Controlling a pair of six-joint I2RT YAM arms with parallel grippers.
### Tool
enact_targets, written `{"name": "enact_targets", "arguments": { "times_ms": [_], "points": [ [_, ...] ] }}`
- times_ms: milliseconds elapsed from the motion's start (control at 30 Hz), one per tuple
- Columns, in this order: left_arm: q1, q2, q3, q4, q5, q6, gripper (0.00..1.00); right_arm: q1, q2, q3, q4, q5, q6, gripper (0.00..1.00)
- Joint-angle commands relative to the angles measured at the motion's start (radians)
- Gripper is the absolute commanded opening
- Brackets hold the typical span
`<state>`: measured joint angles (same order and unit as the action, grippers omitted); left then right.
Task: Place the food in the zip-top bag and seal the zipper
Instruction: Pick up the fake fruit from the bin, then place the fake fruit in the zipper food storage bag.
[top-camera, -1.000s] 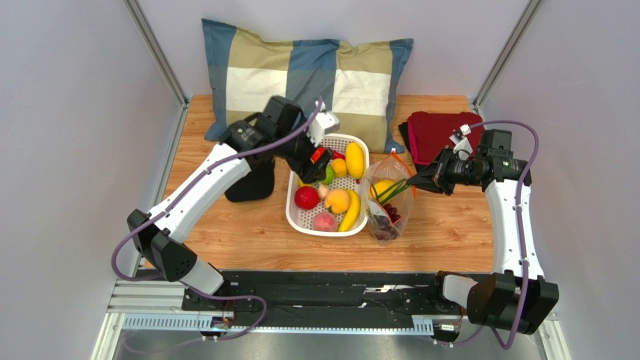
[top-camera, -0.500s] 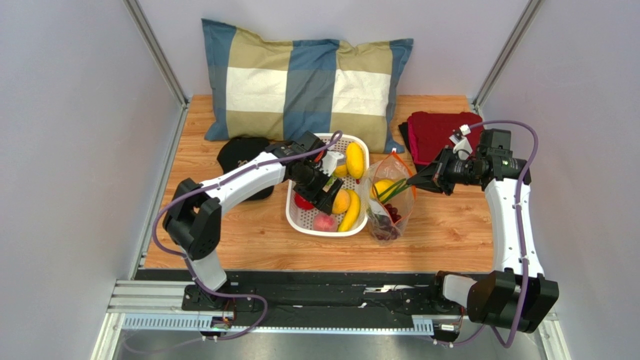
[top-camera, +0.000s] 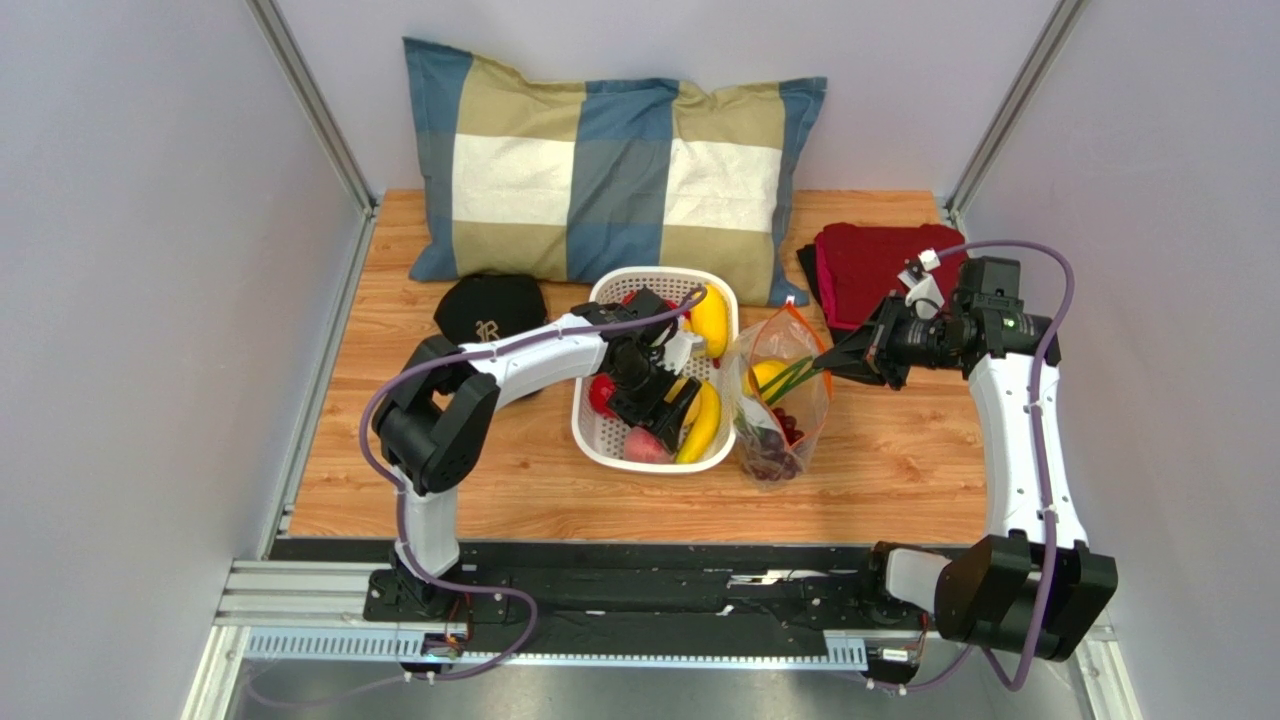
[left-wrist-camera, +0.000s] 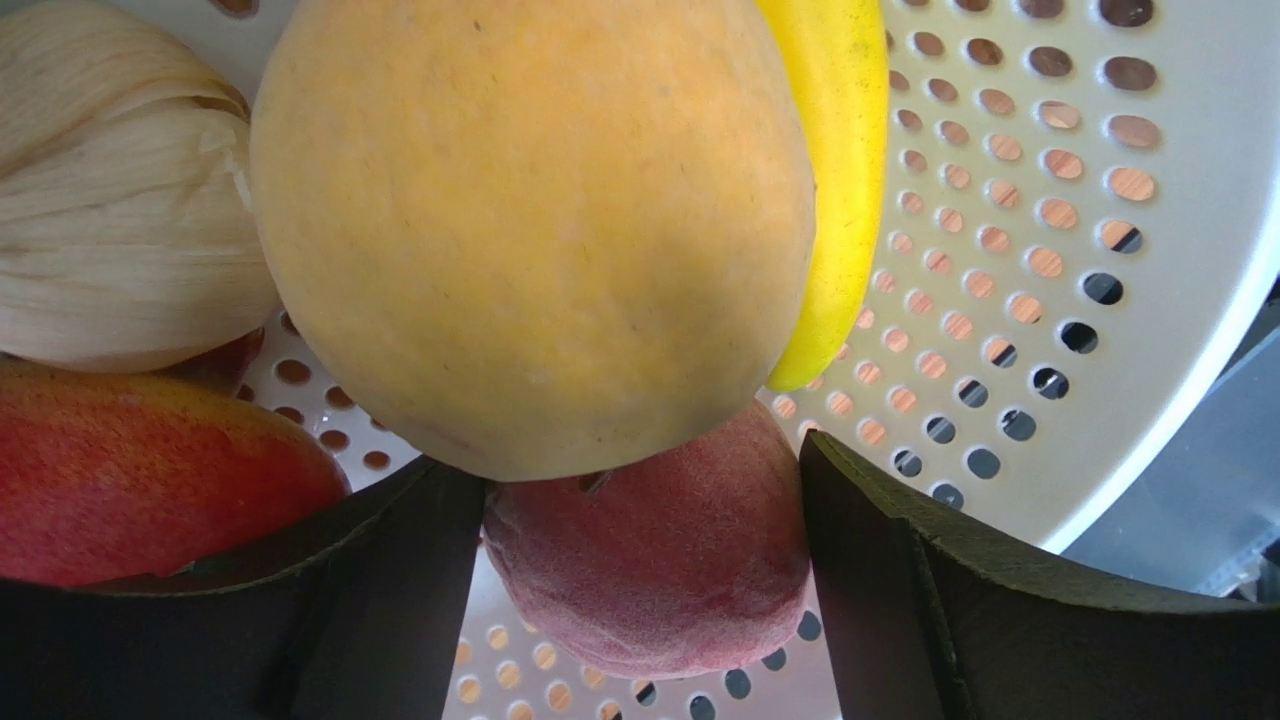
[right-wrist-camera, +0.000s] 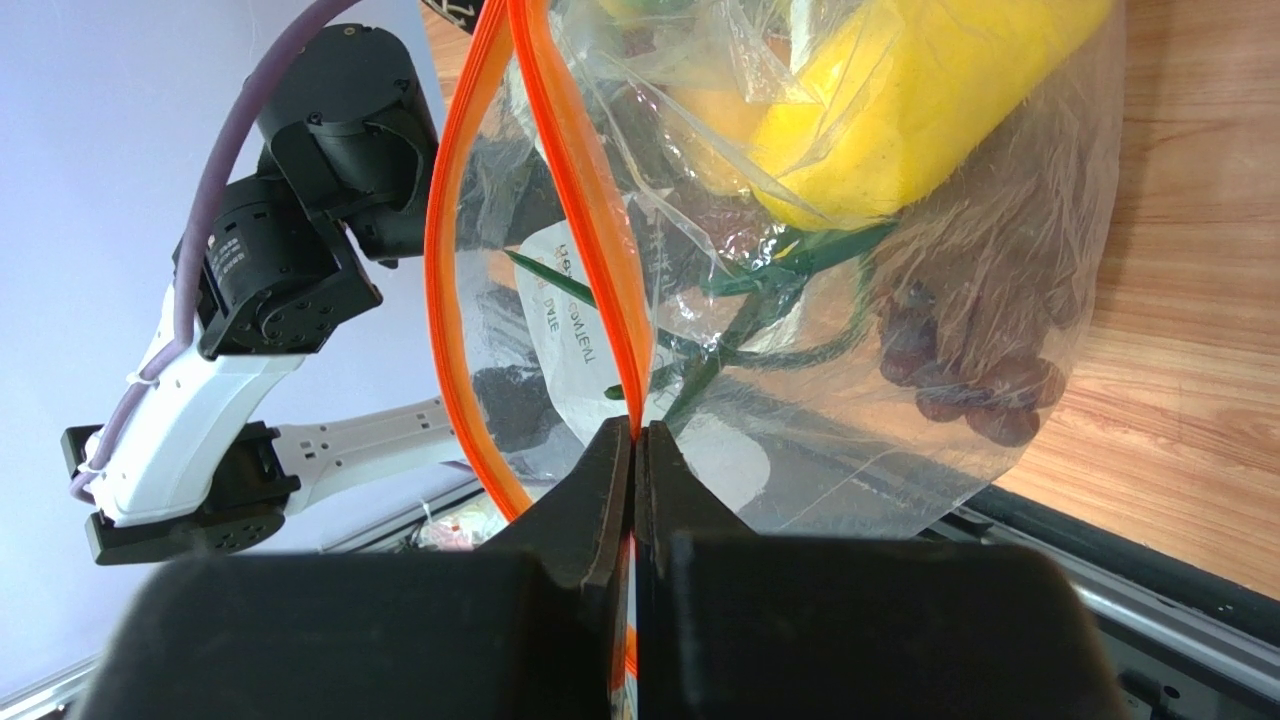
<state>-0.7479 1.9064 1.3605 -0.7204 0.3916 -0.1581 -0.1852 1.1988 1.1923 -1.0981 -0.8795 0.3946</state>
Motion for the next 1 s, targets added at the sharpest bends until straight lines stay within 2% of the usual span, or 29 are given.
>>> {"name": "enact_targets", "arguments": {
  "times_ms": [0, 133, 200, 267, 367, 467, 500, 600, 700, 800, 967],
  "points": [
    [-0.001, 0.0, 0.041, -0.023, 0.018, 0.003, 0.72, 0.004, 0.004, 0.026, 0.029, 0.005, -0.01, 0.0],
    [0.008, -0.116, 0.063, -0.071, 0.044, 0.041, 0.5, 0.004, 0.005, 0.032, 0.026, 0.007, -0.013, 0.0],
    [0.021, -0.171, 0.086, -0.103, 0.05, 0.049, 0.42, 0.004, 0.004, 0.035, 0.024, 0.005, -0.013, 0.0],
    [0.027, -0.249, 0.11, -0.126, 0.043, 0.064, 0.38, 0.004, 0.005, 0.032, 0.024, 0.002, -0.014, 0.0],
    [0.028, -0.317, 0.199, -0.149, 0.0, 0.095, 0.37, 0.004, 0.002, 0.023, 0.026, -0.003, -0.014, 0.0],
    [0.024, -0.316, 0.375, -0.126, 0.012, 0.097, 0.37, 0.004, 0.001, 0.013, 0.03, -0.012, -0.005, 0.0],
    [0.024, -0.304, 0.487, -0.107, 0.015, 0.083, 0.38, 0.004, 0.001, 0.012, 0.035, -0.018, -0.003, 0.0],
    [-0.004, -0.228, 0.699, -0.064, 0.012, 0.059, 0.38, 0.004, -0.002, 0.013, 0.04, -0.019, 0.003, 0.0],
    [-0.051, -0.159, 0.813, 0.012, 0.004, 0.046, 0.39, 0.004, -0.007, 0.018, 0.041, -0.026, 0.006, 0.0],
    [-0.1, -0.101, 0.865, 0.059, 0.004, 0.048, 0.4, 0.004, -0.007, 0.026, 0.037, -0.03, 0.004, 0.0],
    [-0.159, -0.034, 0.855, 0.101, 0.004, 0.042, 0.4, 0.004, -0.008, 0.029, 0.037, -0.036, 0.006, 0.0]
  ]
}}
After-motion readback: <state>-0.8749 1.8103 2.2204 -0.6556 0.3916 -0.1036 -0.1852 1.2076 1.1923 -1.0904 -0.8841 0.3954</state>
